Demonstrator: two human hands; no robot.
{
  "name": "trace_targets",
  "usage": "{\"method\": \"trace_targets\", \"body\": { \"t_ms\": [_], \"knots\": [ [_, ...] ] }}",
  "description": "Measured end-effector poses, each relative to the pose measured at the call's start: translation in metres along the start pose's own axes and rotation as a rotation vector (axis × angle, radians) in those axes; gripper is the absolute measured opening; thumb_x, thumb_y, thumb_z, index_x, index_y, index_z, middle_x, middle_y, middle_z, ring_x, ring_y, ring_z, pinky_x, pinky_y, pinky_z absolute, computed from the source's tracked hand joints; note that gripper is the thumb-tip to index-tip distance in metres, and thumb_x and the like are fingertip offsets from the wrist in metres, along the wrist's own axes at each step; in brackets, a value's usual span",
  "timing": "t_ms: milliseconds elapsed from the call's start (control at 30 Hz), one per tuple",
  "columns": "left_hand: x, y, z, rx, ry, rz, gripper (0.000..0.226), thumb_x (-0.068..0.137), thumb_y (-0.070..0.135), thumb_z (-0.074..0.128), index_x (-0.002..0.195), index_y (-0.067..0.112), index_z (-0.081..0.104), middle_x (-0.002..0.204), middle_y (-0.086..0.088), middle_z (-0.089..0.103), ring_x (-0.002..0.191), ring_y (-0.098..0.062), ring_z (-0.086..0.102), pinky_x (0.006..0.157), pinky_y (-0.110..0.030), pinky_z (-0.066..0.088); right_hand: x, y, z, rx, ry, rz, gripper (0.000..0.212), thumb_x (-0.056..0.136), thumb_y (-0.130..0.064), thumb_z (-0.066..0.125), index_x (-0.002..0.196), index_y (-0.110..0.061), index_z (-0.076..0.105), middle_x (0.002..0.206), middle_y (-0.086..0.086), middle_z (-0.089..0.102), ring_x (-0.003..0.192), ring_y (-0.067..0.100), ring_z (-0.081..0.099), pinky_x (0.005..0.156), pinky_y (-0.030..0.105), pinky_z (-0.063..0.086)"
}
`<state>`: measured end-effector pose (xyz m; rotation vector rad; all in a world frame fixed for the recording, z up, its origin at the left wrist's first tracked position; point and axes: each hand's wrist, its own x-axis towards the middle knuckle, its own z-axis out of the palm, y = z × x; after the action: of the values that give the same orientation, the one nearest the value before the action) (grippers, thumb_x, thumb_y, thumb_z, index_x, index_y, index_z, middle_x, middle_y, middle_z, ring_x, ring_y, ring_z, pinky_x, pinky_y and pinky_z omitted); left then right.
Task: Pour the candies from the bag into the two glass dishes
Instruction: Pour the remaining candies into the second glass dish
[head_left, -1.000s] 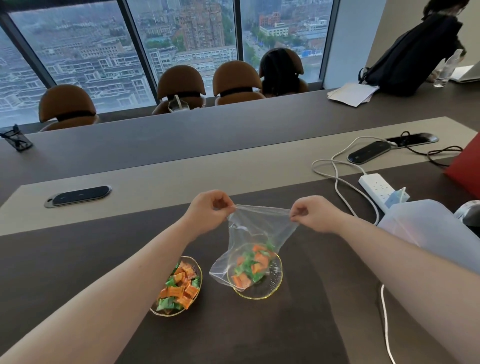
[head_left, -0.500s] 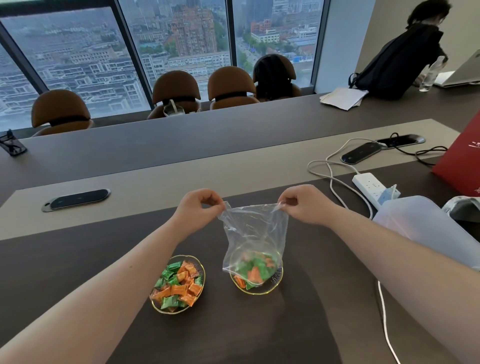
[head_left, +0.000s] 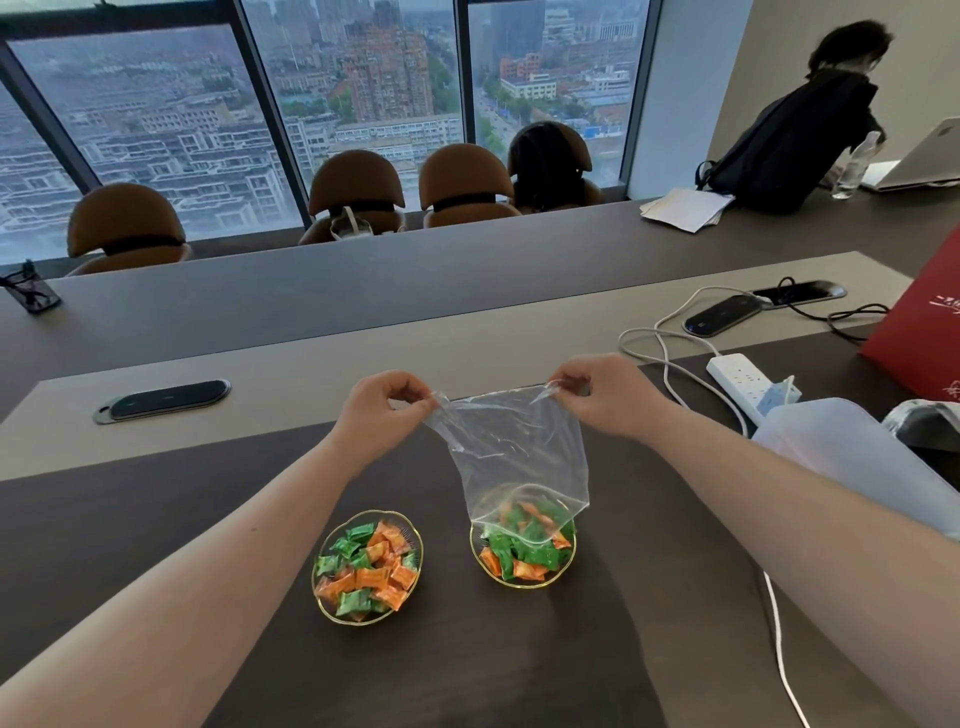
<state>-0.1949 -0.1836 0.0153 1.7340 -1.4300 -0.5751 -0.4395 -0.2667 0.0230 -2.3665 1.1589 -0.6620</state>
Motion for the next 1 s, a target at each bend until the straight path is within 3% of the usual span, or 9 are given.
{"method": "trace_targets", "body": {
  "t_ms": [133, 233, 333, 467, 767, 900, 1000],
  "knots": [
    [0.002, -0.001, -0.011, 0.02, 0.061, 0.014, 0.023, 0.08, 0.01, 0.069, 0.065, 0.027, 0.062, 0.072, 0.01, 0.063, 0.07, -0.004, 0.057, 0.065, -0.017, 0.042, 0.006, -0.011, -0.001, -0.021, 0.015, 0.011, 0.017, 0.085, -0.018, 0.061, 0.094, -0.01, 0.073, 0.091, 0.007, 0.074, 0.077, 0.016, 0.059, 0.074, 0.027, 0.046],
    [0.004, -0.002, -0.023, 0.086, 0.125, 0.003, 0.004, 0.08, 0.013, 0.07, 0.077, 0.016, 0.071, 0.073, 0.008, 0.065, 0.071, -0.009, 0.058, 0.07, -0.021, 0.041, 0.014, -0.022, 0.001, -0.048, 0.017, 0.012, 0.02, 0.087, -0.022, 0.06, 0.098, -0.012, 0.073, 0.096, 0.006, 0.075, 0.086, 0.021, 0.064, 0.076, 0.027, 0.046],
    [0.005, -0.011, -0.046, 0.198, 0.212, -0.05, 0.017, 0.083, 0.019, 0.068, 0.092, 0.008, 0.075, 0.088, -0.002, 0.072, 0.085, -0.017, 0.062, 0.077, -0.024, 0.04, 0.029, -0.036, 0.01, -0.106, -0.02, 0.0, 0.024, 0.089, -0.025, 0.058, 0.104, -0.013, 0.072, 0.102, 0.006, 0.075, 0.095, 0.024, 0.065, 0.076, 0.025, 0.043],
    [0.0, -0.033, -0.09, 0.343, 0.254, -0.133, 0.021, 0.086, 0.025, 0.063, 0.1, 0.014, 0.075, 0.102, -0.006, 0.075, 0.098, -0.025, 0.066, 0.079, -0.028, 0.045, 0.052, -0.064, 0.033, -0.157, -0.093, -0.02, 0.028, 0.091, -0.028, 0.055, 0.109, -0.014, 0.071, 0.106, 0.008, 0.074, 0.099, 0.028, 0.063, 0.081, 0.03, 0.045],
    [-0.035, -0.097, -0.205, 0.475, 0.328, -0.285, 0.018, 0.084, 0.019, 0.063, 0.096, 0.013, 0.075, 0.097, -0.009, 0.076, 0.097, -0.028, 0.067, 0.077, -0.028, 0.045, 0.101, -0.173, 0.117, -0.181, -0.225, -0.081, 0.029, 0.093, -0.031, 0.053, 0.11, -0.014, 0.07, 0.107, 0.012, 0.072, 0.104, 0.032, 0.062, 0.084, 0.032, 0.046],
    [-0.048, -0.125, -0.251, 0.458, 0.443, -0.282, 0.017, 0.084, 0.012, 0.062, 0.093, 0.009, 0.076, 0.098, -0.011, 0.076, 0.098, -0.028, 0.067, 0.081, -0.027, 0.044, 0.121, -0.221, 0.156, -0.016, -0.237, -0.09, 0.025, 0.092, -0.023, 0.054, 0.1, -0.007, 0.071, 0.092, 0.016, 0.075, 0.087, 0.032, 0.069, 0.081, 0.031, 0.051],
    [-0.061, -0.141, -0.28, 0.428, 0.552, -0.243, 0.016, 0.082, 0.011, 0.066, 0.094, 0.005, 0.076, 0.103, -0.012, 0.076, 0.1, -0.026, 0.068, 0.086, -0.025, 0.043, 0.131, -0.251, 0.18, 0.072, -0.197, -0.13, 0.024, 0.091, -0.023, 0.057, 0.1, -0.006, 0.072, 0.097, 0.014, 0.074, 0.093, 0.031, 0.065, 0.08, 0.031, 0.046]
  ]
}}
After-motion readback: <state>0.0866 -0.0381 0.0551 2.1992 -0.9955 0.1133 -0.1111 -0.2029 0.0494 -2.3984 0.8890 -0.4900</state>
